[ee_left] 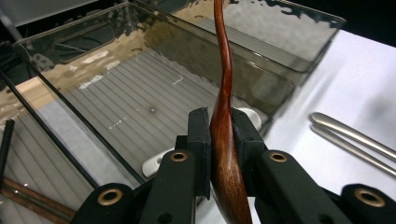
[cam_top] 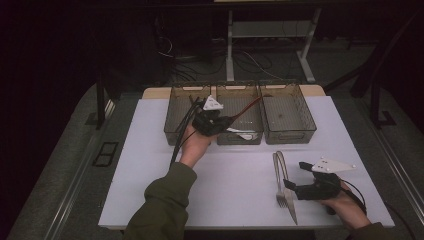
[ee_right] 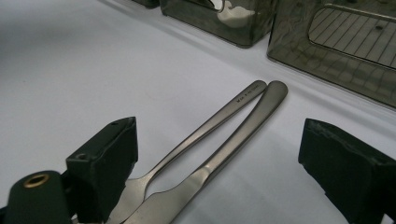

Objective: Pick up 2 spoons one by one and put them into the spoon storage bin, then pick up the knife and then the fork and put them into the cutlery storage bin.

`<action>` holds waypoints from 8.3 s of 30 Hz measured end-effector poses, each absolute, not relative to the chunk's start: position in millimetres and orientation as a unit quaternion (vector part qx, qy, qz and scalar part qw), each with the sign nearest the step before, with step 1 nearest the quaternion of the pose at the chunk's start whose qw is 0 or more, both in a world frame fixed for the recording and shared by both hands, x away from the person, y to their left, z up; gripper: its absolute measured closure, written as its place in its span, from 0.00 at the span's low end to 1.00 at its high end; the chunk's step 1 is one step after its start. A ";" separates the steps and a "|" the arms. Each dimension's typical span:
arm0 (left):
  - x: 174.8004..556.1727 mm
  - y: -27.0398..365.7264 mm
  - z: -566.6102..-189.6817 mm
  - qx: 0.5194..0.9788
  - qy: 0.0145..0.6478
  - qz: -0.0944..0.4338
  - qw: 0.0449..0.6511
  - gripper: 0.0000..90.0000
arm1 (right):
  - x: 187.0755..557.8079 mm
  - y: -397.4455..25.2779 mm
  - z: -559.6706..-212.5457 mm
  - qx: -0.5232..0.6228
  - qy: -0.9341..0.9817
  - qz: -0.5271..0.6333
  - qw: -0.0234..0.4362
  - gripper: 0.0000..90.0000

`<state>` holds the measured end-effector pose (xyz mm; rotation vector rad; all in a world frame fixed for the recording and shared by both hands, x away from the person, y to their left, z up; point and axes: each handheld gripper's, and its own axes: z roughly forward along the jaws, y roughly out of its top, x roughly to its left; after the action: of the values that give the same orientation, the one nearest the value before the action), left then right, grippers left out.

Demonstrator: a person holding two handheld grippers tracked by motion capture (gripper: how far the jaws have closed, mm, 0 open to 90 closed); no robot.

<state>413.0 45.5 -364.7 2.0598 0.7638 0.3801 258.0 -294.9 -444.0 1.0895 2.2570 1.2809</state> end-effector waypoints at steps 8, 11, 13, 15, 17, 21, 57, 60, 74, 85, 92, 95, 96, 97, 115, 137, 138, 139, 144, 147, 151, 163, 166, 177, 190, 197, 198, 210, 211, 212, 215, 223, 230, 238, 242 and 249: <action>433.4 35.0 -367.9 0.835 0.326 0.161 0.412 0.88 | 257.8 -295.3 -443.8 0.382 0.790 0.451 0.161 0.13; 439.4 30.8 -372.5 0.837 0.337 0.161 0.400 0.88 | 257.7 -295.7 -443.6 0.383 0.790 0.450 0.161 0.13; 442.6 28.0 -375.3 0.840 0.341 0.157 0.393 0.88 | 257.9 -295.9 -443.6 0.383 0.790 0.450 0.162 0.13; 444.6 25.4 -378.0 0.846 0.342 0.157 0.377 0.88 | 257.8 -296.1 -443.4 0.382 0.790 0.451 0.162 0.13; 446.2 23.4 -381.3 0.849 0.345 0.159 0.366 0.88 | 257.6 -296.3 -443.3 0.383 0.789 0.453 0.161 0.13; 447.6 22.0 -386.5 0.850 0.359 0.153 0.355 0.87 | 257.7 -297.1 -443.1 0.382 0.788 0.454 0.162 0.13; 398.2 54.5 -368.0 0.832 0.298 0.133 0.449 0.29 | 258.6 -297.5 -443.3 0.389 0.788 0.451 0.159 0.13; 387.7 59.6 -370.8 0.834 0.291 0.135 0.449 0.26 | 259.4 -298.3 -443.6 0.393 0.786 0.451 0.158 0.13; 339.8 85.1 -398.7 0.836 0.290 0.127 0.449 0.15 | 262.6 -300.5 -436.0 0.393 0.800 0.432 0.136 0.16; 309.6 110.1 -417.4 0.837 0.293 0.121 0.446 0.04 | 268.8 -299.8 -431.8 0.393 0.816 0.407 0.117 0.29; 291.7 125.6 -425.7 0.836 0.296 0.115 0.447 0.00 | 275.0 -298.6 -427.4 0.396 0.819 0.398 0.117 0.47; 286.0 130.9 -428.6 0.832 0.301 0.117 0.450 0.00 | 278.5 -297.2 -425.5 0.399 0.819 0.395 0.114 0.56; 284.2 132.8 -429.4 0.830 0.304 0.117 0.452 0.00 | 280.0 -297.0 -424.7 0.398 0.820 0.394 0.113 0.59; 282.7 135.0 -430.0 0.829 0.306 0.120 0.452 0.00 | 281.2 -296.3 -423.8 0.401 0.820 0.393 0.113 0.62; 270.6 151.5 -438.5 0.827 0.317 0.117 0.449 0.00 | 315.5 -285.2 -420.5 0.398 0.826 0.387 0.101 0.99; 270.7 148.9 -441.6 0.832 0.313 0.106 0.445 0.00 | 339.2 -260.8 -444.1 0.406 0.846 0.331 0.099 0.99; 271.0 149.1 -441.8 0.834 0.312 0.105 0.444 0.00 | 339.0 -259.9 -444.3 0.405 0.847 0.330 0.100 0.99; 271.0 149.1 -441.9 0.834 0.311 0.104 0.443 0.00 | 339.1 -259.1 -445.0 0.406 0.846 0.330 0.099 0.99; 270.9 148.6 -441.8 0.834 0.312 0.102 0.444 0.00 | 340.1 -254.2 -447.0 0.405 0.846 0.332 0.095 0.99; 270.9 148.1 -441.8 0.833 0.311 0.101 0.446 0.00 | 340.7 -249.7 -447.2 0.403 0.847 0.336 0.091 0.99; 271.0 148.5 -441.9 0.833 0.312 0.100 0.446 0.00 | 341.8 -241.0 -447.4 0.395 0.849 0.340 0.084 0.99; 271.3 148.7 -442.2 0.834 0.310 0.098 0.446 0.00 | 342.0 -198.7 -446.8 0.352 0.866 0.350 0.054 0.99; 271.1 148.4 -442.1 0.834 0.309 0.097 0.447 0.00 | 340.9 -187.4 -446.6 0.338 0.872 0.351 0.048 0.99; 270.8 148.5 -441.6 0.833 0.308 0.097 0.449 0.00 | 331.5 -152.0 -443.9 0.286 0.889 0.357 0.030 0.99; 270.6 147.6 -442.0 0.835 0.304 0.094 0.449 0.00 | 327.2 -183.3 -413.7 0.302 0.892 0.335 0.009 0.67; 270.5 147.1 -442.0 0.837 0.301 0.093 0.448 0.00 | 316.2 -190.8 -408.8 0.307 0.915 0.263 0.016 0.65; 270.5 147.1 -442.1 0.837 0.301 0.092 0.448 0.00 | 315.1 -191.0 -409.2 0.308 0.917 0.255 0.015 0.66; 270.5 147.1 -442.4 0.838 0.299 0.092 0.447 0.00 | 306.9 -185.2 -418.1 0.286 0.946 0.150 0.002 0.76; 270.6 147.2 -442.5 0.838 0.299 0.092 0.447 0.00 | 306.7 -185.0 -418.6 0.284 0.948 0.146 0.001 0.77; 270.5 147.2 -442.5 0.838 0.299 0.092 0.446 0.00 | 306.5 -185.0 -418.8 0.284 0.948 0.143 0.002 0.78; 270.4 146.8 -442.7 0.839 0.298 0.093 0.447 0.00 | 306.6 -185.4 -418.8 0.282 0.950 0.137 0.002 0.80; 270.3 146.4 -443.1 0.839 0.296 0.093 0.446 0.00 | 306.1 -183.2 -420.4 0.274 0.954 0.122 0.006 0.85; 270.2 146.2 -443.1 0.840 0.297 0.093 0.444 0.00 | 304.6 -179.7 -420.1 0.267 0.957 0.115 0.009 0.90; 270.3 146.3 -443.3 0.840 0.297 0.093 0.445 0.00 | 304.1 -178.3 -419.5 0.261 0.959 0.110 0.012 0.93; 270.3 146.5 -443.4 0.840 0.296 0.092 0.446 0.00 | 304.0 -178.0 -419.7 0.255 0.961 0.109 0.014 0.93; 270.5 147.4 -444.6 0.844 0.286 0.093 0.444 0.00 | 306.5 -182.0 -419.9 0.251 0.961 0.117 0.011 0.93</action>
<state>270.5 147.4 -444.6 2.0927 0.7094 0.2295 306.5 -182.0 -419.9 0.7825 2.9977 0.3655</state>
